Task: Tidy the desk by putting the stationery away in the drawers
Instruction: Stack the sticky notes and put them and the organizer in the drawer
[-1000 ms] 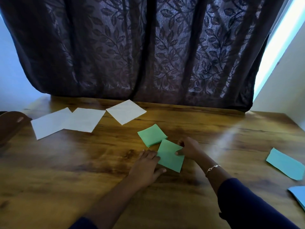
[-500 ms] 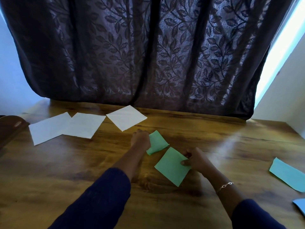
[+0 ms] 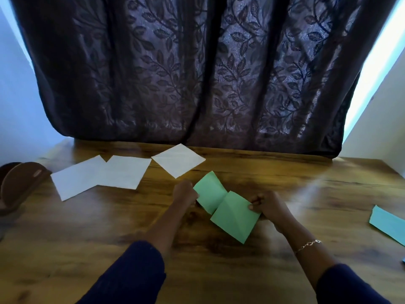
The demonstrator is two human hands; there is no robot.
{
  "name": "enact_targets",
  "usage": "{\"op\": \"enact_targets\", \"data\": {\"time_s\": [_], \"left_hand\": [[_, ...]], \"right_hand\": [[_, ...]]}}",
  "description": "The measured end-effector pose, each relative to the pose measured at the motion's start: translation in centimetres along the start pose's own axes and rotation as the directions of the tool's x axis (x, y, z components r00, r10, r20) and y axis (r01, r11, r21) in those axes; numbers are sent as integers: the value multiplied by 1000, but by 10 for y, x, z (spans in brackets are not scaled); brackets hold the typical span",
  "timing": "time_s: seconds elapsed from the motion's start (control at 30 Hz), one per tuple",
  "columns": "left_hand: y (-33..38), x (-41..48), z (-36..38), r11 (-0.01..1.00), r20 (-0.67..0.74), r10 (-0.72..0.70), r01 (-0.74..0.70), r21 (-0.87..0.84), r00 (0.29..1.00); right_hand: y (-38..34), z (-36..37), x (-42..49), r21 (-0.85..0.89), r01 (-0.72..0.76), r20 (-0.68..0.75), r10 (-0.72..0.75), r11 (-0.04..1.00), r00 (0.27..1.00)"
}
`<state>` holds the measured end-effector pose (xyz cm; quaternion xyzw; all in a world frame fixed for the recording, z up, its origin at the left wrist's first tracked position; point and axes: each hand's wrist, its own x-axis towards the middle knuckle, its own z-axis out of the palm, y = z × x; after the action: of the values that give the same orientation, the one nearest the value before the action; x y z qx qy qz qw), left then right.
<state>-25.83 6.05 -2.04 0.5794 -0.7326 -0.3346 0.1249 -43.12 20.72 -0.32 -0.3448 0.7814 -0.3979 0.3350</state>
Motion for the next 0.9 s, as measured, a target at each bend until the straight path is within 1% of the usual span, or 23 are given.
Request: {"op": "enact_targets", "data": {"time_s": [0.07,0.13,0.23,0.33,0.47,0.53,0.6,0.67,0.77,0.9], "left_hand": [[-18,-8,-18,989,15,-32,34,-146,999],[-41,-18,-38,955,29,-76,81,-284,997],[-77,-36,-71,914,37,-103,109,-392,994],[-119,-54,-107,907,12,-106,101,-410,994],[-179,-81,-147,895,-31,-147,119,-431,989],[-212,-93,-161,899,-85,-171,120,-421,982],[-247,-104,-175,889,-109,-214,147,-433,971],[-279,-112,-186,879,-150,-270,179,-442,951],[-308,-123,-198,891,-248,-321,204,-405,914],[-331,-133,-209,877,-278,-388,259,-404,879]], "right_hand": [[-11,13,-5,48,8,9,-9,999,1000],[-23,31,-11,71,20,39,-23,997,999],[-39,62,-17,9,42,89,-43,999,995],[-58,102,-27,-40,67,148,-60,997,987],[-79,165,-49,14,50,222,-52,999,974],[-89,193,-59,13,48,254,-50,999,966],[-100,222,-67,-4,55,301,-52,998,952],[-111,250,-72,-9,36,340,-31,999,940],[-121,282,-74,-16,31,385,-22,999,923],[-129,314,-77,-68,76,406,-42,995,913]]}}
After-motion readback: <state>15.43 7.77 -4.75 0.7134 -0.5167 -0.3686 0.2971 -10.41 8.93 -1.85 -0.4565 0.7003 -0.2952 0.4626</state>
